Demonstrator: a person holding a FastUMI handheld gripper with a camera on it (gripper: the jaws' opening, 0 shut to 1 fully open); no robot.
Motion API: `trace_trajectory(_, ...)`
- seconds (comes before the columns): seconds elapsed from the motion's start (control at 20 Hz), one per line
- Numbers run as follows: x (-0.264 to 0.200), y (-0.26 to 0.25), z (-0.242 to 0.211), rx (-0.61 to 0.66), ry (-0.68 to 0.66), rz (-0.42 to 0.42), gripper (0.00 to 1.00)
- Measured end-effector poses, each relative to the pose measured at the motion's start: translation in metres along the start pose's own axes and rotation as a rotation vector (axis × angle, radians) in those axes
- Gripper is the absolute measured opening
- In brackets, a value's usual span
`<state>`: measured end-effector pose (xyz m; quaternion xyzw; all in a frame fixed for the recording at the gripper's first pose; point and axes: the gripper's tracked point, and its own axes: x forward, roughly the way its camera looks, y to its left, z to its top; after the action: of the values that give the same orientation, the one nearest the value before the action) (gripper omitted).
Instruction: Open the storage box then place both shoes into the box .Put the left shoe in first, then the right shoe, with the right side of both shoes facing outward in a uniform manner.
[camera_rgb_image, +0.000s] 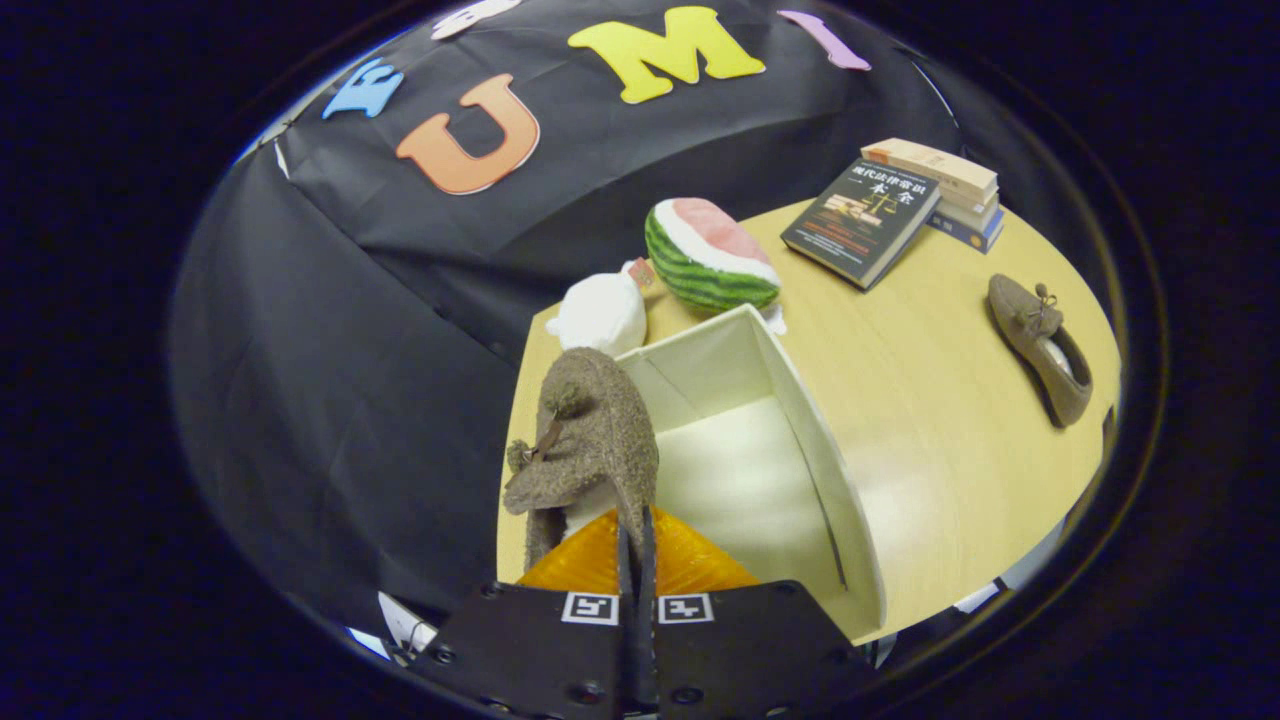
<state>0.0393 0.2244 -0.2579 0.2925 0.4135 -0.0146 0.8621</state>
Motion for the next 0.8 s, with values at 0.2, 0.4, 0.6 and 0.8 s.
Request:
trace_trajectory(0.2, 0.020, -0.007, -0.014, 0.013, 0.037, -0.038, 0.00)
trace_trajectory(0.4, 0.035, -0.008, -0.018, 0.009, 0.055, -0.050, 0.00)
trace_trajectory(0.6, 0.047, -0.011, -0.021, 0.025, 0.072, -0.061, 0.00)
trace_trajectory(0.8, 0.046, -0.005, -0.016, 0.003, 0.075, -0.026, 0.14)
